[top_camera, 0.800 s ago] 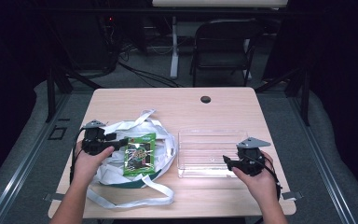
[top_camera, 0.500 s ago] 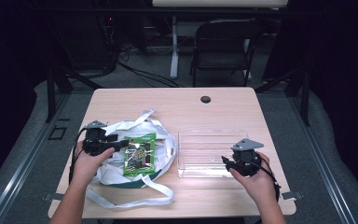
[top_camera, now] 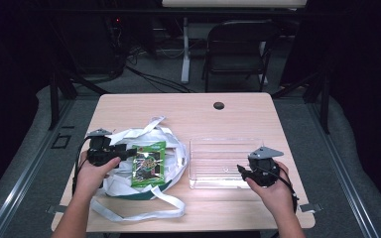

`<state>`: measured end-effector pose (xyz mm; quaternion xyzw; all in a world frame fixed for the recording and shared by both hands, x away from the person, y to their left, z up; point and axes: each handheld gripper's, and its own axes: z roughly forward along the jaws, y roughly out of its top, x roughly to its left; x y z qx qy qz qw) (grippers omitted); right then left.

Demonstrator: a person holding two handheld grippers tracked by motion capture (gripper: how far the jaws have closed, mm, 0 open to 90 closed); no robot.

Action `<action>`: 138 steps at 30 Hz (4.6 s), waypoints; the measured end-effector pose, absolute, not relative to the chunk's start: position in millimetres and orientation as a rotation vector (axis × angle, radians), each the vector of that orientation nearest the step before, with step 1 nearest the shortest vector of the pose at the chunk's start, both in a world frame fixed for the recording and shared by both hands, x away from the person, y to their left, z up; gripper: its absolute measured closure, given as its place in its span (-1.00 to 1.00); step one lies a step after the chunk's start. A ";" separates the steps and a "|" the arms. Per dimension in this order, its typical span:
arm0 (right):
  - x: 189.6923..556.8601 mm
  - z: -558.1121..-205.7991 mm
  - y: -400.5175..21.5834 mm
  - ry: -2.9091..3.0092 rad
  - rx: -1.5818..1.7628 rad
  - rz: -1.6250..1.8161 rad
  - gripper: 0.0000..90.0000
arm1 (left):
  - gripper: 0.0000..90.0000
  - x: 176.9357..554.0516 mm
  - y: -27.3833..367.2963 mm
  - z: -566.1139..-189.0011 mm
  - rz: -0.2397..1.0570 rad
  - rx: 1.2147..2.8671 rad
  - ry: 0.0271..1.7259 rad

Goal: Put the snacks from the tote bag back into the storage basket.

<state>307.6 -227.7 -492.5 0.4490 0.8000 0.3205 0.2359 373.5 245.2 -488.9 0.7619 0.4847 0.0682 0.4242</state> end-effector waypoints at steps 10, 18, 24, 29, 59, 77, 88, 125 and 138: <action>307.4 -491.6 -226.8 2.213 1.248 0.875 0.20 | 0.01 375.2 243.4 -492.4 0.126 1.951 1.251; 307.0 -491.2 -229.2 2.209 1.277 0.879 0.23 | -0.04 378.0 238.8 -498.1 0.096 1.977 1.281; 306.7 -490.5 -230.9 2.214 1.285 0.876 0.23 | -0.12 380.3 236.7 -502.5 0.062 1.981 1.300; 305.7 -491.5 -230.6 2.213 1.288 0.880 0.20 | -0.16 383.4 235.0 -507.0 0.032 1.986 1.322; 293.2 -493.7 -239.5 2.189 1.312 0.873 0.19 | -0.21 404.6 219.8 -538.1 -0.191 1.977 1.375; 291.6 -494.3 -238.6 2.193 1.304 0.870 0.19 | -0.18 406.1 216.1 -540.3 -0.217 2.000 1.351; 291.8 -493.0 -240.0 2.180 1.306 0.875 0.19 | 0.02 400.0 216.5 -524.3 -0.195 1.977 1.283; 293.5 -495.2 -241.2 2.169 1.305 0.881 0.19 | 0.60 397.9 235.8 -511.3 -0.279 1.973 1.099; 293.4 -495.3 -240.9 2.165 1.287 0.888 0.21 | 0.60 397.7 241.7 -506.7 -0.270 1.936 1.072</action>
